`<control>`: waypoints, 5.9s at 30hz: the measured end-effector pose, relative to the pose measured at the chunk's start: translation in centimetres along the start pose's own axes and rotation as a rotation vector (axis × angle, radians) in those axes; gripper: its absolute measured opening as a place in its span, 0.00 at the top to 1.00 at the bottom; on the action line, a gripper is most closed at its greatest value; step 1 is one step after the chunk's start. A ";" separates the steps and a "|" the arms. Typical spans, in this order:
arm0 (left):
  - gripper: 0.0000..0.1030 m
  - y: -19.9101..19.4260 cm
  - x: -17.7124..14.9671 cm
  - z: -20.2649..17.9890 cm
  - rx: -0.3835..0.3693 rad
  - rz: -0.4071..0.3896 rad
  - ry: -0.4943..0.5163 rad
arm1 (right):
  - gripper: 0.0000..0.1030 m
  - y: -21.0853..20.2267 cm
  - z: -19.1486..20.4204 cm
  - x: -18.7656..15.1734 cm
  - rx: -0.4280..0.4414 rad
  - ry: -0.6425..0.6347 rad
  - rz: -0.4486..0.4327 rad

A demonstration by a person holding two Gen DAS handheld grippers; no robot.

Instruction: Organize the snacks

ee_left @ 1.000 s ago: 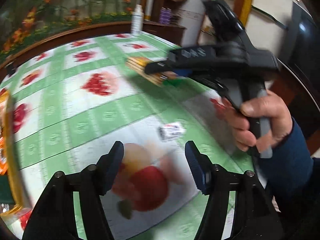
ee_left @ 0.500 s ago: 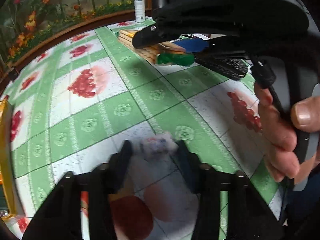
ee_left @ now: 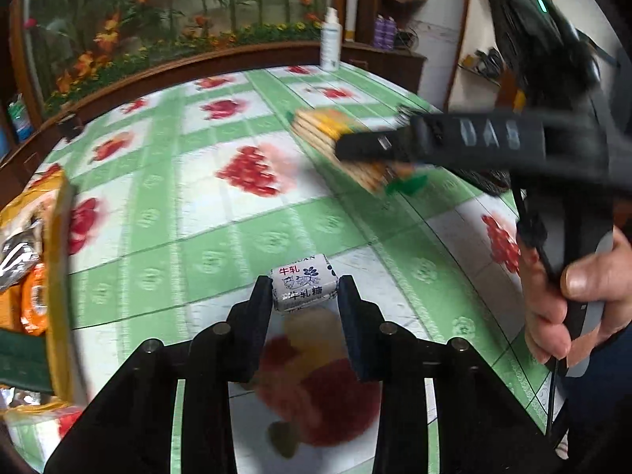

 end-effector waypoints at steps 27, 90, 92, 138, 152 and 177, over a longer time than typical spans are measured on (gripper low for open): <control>0.69 -5.6 0.1 10.9 0.246 -0.168 -0.109 | 0.55 1.8 10.2 -1.6 0.189 -0.136 0.028; 0.69 -6.9 -2.8 27.2 0.403 -0.254 -0.360 | 0.55 18.7 27.9 0.2 0.105 -0.280 0.118; 0.69 -6.8 -2.8 27.2 0.402 -0.253 -0.360 | 0.55 18.6 28.0 0.2 0.102 -0.284 0.114; 0.56 -7.3 -2.8 23.7 0.528 -0.212 -0.323 | 0.42 9.1 22.1 1.5 0.273 -0.242 0.006; 0.51 -12.0 -7.8 19.5 0.454 -0.186 -0.468 | 0.39 5.2 22.2 -1.4 0.238 -0.293 -0.016; 0.26 -13.6 -8.6 16.0 0.446 -0.255 -0.358 | 0.33 4.1 20.8 -5.9 0.202 -0.345 0.031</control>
Point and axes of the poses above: each gripper's, at about its wrist camera, not at the fingertips, and y roughly the way its jaws point, z to its left, x to its top, the point moved 7 cm from there along y, roughly the way its jaws point, and after that the axes turned 5 degrees about -y, right-handed, at the moved point
